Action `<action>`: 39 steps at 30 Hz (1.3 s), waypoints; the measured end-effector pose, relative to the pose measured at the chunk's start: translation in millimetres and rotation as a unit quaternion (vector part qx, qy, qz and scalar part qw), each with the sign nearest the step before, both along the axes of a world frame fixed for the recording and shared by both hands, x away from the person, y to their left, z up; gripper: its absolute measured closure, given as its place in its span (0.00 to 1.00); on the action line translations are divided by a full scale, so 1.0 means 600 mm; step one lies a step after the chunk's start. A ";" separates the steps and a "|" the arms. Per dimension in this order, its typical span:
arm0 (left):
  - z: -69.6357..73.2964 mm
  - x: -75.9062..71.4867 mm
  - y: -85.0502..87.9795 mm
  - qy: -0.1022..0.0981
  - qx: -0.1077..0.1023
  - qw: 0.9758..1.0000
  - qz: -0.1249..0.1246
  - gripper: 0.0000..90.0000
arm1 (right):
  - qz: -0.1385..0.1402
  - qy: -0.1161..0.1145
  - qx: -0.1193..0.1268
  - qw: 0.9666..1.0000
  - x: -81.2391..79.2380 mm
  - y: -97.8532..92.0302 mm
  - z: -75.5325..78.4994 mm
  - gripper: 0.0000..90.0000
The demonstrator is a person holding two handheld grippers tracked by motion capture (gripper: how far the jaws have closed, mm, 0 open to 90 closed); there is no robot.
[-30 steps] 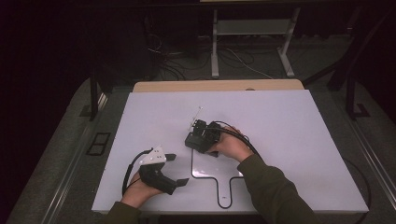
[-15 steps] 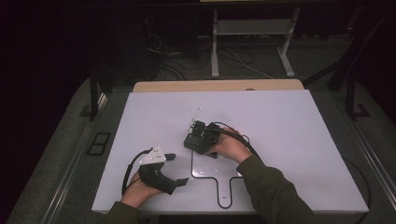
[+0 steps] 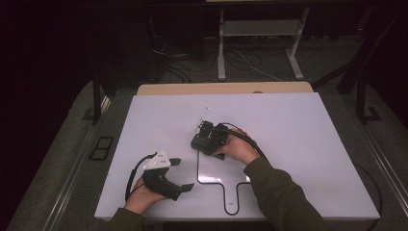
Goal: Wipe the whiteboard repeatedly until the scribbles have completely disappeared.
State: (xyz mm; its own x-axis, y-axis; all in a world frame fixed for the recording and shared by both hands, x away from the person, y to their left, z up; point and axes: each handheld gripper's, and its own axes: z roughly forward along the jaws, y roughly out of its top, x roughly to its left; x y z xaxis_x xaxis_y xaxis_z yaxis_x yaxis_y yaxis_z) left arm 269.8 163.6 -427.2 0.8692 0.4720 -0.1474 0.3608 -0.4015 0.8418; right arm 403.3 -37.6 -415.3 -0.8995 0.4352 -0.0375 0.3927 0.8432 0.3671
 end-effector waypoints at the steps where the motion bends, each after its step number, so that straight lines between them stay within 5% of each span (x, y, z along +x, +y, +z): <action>1: 0.000 0.000 -0.001 0.000 0.001 1.000 0.000 0.00 | 0.008 -0.004 -0.003 1.000 -0.005 0.003 0.000 0.43; 10: -0.001 0.000 0.000 -0.001 0.000 1.000 0.000 0.00 | -0.034 -0.025 -0.018 0.999 0.032 -0.004 0.000 0.43; 18: 0.000 0.000 0.001 -0.003 0.000 1.000 0.001 0.00 | 0.002 -0.009 -0.006 1.000 0.006 0.003 0.000 0.43; 27: 0.001 0.000 0.004 -0.002 -0.001 1.000 0.003 0.00 | -0.056 -0.027 -0.021 0.998 0.047 -0.045 0.000 0.43; 33: 0.002 -0.001 0.003 -0.004 -0.001 1.000 0.003 0.00 | -0.058 -0.021 -0.011 0.998 0.041 -0.061 0.000 0.43; 39: 0.000 0.001 0.004 -0.003 0.001 1.000 0.003 0.00 | -0.063 -0.009 0.025 0.998 0.030 -0.091 0.013 0.43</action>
